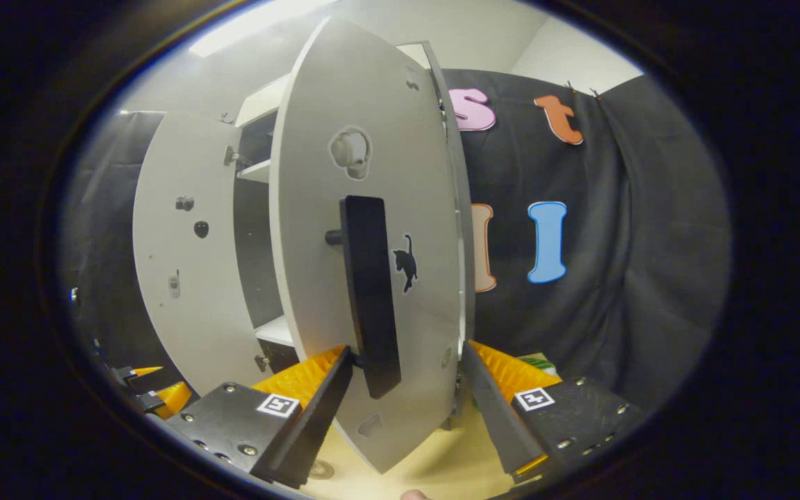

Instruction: Grasp the bottle in the cabinet with the left hand and place it on the coaster, then close the right door with the right hand and the left door with the left hand.

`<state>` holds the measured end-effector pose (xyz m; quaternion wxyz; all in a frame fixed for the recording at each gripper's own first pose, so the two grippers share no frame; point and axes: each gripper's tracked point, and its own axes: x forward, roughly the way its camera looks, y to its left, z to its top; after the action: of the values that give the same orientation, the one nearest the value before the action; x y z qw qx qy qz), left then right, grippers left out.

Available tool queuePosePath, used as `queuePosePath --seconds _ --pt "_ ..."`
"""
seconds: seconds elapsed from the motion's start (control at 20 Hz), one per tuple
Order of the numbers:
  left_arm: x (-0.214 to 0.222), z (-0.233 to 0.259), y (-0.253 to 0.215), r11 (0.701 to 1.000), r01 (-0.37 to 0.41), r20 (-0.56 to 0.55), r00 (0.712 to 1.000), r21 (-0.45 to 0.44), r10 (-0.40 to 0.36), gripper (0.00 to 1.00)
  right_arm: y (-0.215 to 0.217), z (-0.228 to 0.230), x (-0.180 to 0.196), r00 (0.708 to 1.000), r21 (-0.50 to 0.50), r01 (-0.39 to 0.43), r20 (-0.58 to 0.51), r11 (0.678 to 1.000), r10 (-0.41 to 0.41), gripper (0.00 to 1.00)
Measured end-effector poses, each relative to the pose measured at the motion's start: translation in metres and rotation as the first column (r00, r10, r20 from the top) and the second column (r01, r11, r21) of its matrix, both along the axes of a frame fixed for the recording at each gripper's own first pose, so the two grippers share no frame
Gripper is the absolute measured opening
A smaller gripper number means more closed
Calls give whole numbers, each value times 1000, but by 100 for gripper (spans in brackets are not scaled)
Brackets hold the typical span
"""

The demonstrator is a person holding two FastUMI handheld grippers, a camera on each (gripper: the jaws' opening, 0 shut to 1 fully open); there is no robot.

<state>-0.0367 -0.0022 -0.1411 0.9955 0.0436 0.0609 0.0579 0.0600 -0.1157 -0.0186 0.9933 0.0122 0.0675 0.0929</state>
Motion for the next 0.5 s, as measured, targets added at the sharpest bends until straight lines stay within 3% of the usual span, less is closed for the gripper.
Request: queuePosePath --seconds 0.2,0.5 --pt "2 4 20 1000 -29 8 1000 -10 29 90 31 -5 18 1000 11 -24 7 1000 24 98" --pt "-1 12 55 998 -69 16 997 -10 69 90 80 -11 63 999 -47 -18 48 999 20 100"
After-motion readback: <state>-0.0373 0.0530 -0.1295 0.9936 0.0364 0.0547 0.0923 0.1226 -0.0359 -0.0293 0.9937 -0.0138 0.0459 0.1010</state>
